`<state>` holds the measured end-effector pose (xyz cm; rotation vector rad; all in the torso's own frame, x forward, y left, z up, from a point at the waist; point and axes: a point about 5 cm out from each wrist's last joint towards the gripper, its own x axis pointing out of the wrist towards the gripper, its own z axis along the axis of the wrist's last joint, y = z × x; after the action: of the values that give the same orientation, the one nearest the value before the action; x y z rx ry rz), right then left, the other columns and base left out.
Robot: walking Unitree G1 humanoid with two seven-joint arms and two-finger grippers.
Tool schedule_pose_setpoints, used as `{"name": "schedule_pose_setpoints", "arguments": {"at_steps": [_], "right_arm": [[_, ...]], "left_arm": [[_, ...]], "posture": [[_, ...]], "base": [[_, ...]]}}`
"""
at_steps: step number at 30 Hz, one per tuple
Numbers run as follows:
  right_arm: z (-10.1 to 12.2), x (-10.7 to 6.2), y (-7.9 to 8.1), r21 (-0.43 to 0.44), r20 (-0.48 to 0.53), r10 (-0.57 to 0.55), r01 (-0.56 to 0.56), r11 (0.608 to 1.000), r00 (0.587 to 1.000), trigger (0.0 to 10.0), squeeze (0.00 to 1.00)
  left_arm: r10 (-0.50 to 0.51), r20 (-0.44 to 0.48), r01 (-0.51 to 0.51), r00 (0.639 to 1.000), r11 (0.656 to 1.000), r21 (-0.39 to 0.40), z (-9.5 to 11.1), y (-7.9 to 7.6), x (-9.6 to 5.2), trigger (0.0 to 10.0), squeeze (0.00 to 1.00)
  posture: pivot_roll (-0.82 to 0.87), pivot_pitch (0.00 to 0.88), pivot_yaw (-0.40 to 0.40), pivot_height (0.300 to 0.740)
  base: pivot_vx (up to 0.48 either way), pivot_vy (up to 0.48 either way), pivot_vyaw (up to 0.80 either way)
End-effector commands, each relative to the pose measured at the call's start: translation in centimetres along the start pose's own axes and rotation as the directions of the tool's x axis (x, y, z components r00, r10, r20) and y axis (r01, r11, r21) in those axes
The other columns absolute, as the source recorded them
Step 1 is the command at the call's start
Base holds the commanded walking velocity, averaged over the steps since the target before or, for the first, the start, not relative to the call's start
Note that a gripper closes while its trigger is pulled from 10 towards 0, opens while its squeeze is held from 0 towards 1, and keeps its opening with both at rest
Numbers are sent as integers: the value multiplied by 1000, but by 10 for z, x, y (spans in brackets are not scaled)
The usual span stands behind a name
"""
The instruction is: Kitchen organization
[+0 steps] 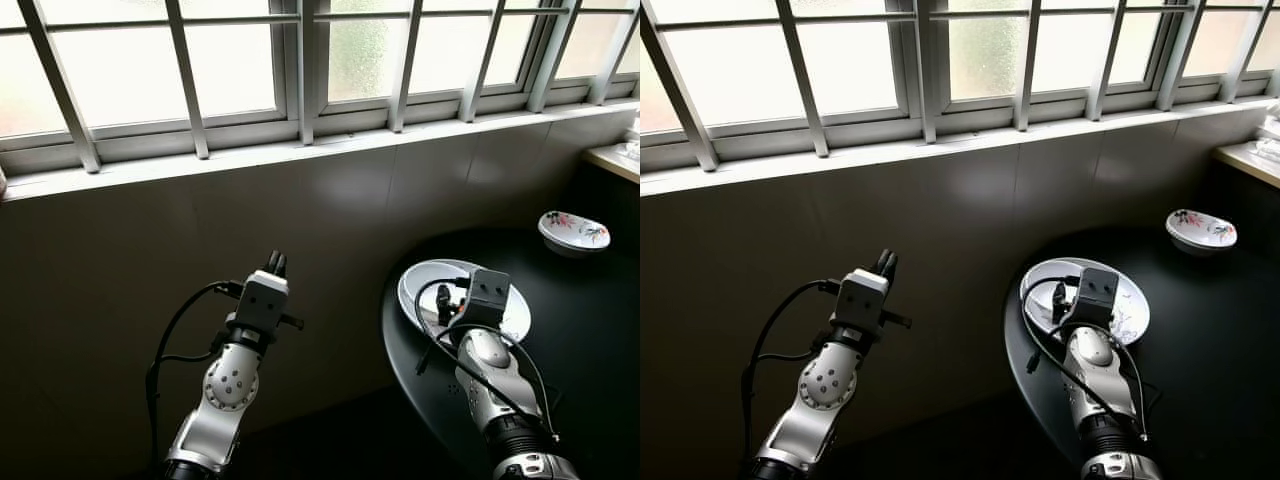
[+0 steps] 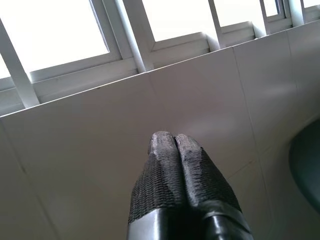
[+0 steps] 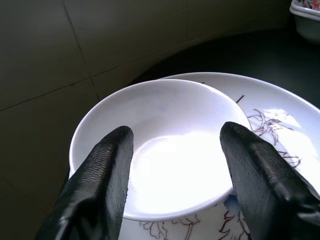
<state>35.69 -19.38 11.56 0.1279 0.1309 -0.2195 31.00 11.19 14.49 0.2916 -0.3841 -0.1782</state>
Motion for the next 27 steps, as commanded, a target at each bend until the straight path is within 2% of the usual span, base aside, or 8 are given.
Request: {"name": "schedule_pose_setpoints", "arguments": {"at_steps": [1, 5, 11, 17, 27], "right_arm": [[1, 3, 0, 38, -21, 9, -9, 999, 1000, 10000, 0], [-1, 6, -4, 83, -44, -14, 18, 996, 999, 10000, 0], [4, 6, -9, 87, -3, -60, 60, 994, 998, 10000, 0], [-7, 5, -9, 122, -58, -66, 73, 990, 996, 10000, 0], [-11, 7, -15, 164, -100, -100, 116, 980, 990, 10000, 0]], "left_arm": [[1, -8, -1, 1000, 1000, 0, -2, 0, -1, 10000, 0], [1, -9, -1, 1000, 1000, 2, -2, 0, -2, 10000, 0], [4, -9, -4, 1000, 1000, 4, -2, 2, -2, 10000, 0], [-5, -11, 5, 1000, 1000, 2, -3, 0, -2, 10000, 0], [-4, -15, 4, 1000, 1000, 3, -4, 0, -2, 10000, 0]], "posture": [[25, 0, -9, 740], [28, 0, -9, 740], [27, 0, -7, 740], [26, 0, -5, 740], [25, 0, -8, 740]], "base": [[0, 0, 0], [0, 0, 0], [0, 0, 0], [0, 0, 0], [0, 0, 0]]}}
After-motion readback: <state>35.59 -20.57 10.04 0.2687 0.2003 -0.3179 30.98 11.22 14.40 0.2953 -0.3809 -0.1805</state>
